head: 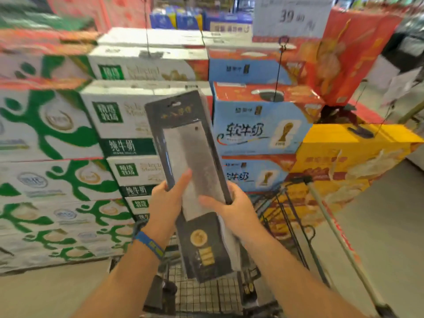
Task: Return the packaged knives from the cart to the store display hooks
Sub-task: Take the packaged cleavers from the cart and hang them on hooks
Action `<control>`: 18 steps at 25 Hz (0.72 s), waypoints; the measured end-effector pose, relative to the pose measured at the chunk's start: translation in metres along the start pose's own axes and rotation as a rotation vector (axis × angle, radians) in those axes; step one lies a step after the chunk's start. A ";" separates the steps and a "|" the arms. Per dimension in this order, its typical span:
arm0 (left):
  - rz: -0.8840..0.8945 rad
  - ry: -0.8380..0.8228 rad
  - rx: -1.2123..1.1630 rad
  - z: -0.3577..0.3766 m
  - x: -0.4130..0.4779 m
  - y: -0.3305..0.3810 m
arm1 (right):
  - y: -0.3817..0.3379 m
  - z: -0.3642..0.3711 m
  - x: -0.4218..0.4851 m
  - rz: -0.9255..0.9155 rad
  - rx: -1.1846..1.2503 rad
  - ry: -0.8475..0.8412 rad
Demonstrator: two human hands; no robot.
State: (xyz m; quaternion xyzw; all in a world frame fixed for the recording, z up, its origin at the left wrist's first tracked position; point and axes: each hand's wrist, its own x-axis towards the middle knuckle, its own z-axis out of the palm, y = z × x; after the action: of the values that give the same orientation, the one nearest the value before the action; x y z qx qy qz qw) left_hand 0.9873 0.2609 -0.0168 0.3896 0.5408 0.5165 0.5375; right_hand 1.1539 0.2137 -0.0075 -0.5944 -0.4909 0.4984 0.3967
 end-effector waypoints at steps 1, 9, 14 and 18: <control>-0.040 -0.035 -0.037 0.000 -0.001 0.003 | 0.003 0.000 0.005 -0.023 0.080 -0.030; -0.250 -0.336 -0.188 -0.001 -0.021 -0.012 | 0.006 -0.008 -0.011 -0.117 0.264 0.159; -0.120 -0.026 0.038 0.005 -0.020 -0.027 | 0.031 -0.047 -0.045 -0.069 0.225 0.327; -0.012 -0.092 0.059 0.030 -0.026 -0.024 | 0.060 -0.093 -0.098 0.065 0.239 0.570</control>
State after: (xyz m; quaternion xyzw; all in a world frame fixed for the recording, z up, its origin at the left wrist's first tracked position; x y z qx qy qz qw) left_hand 1.0228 0.2361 -0.0320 0.4255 0.5328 0.4787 0.5531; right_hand 1.2547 0.1075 -0.0273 -0.6748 -0.2786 0.3783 0.5692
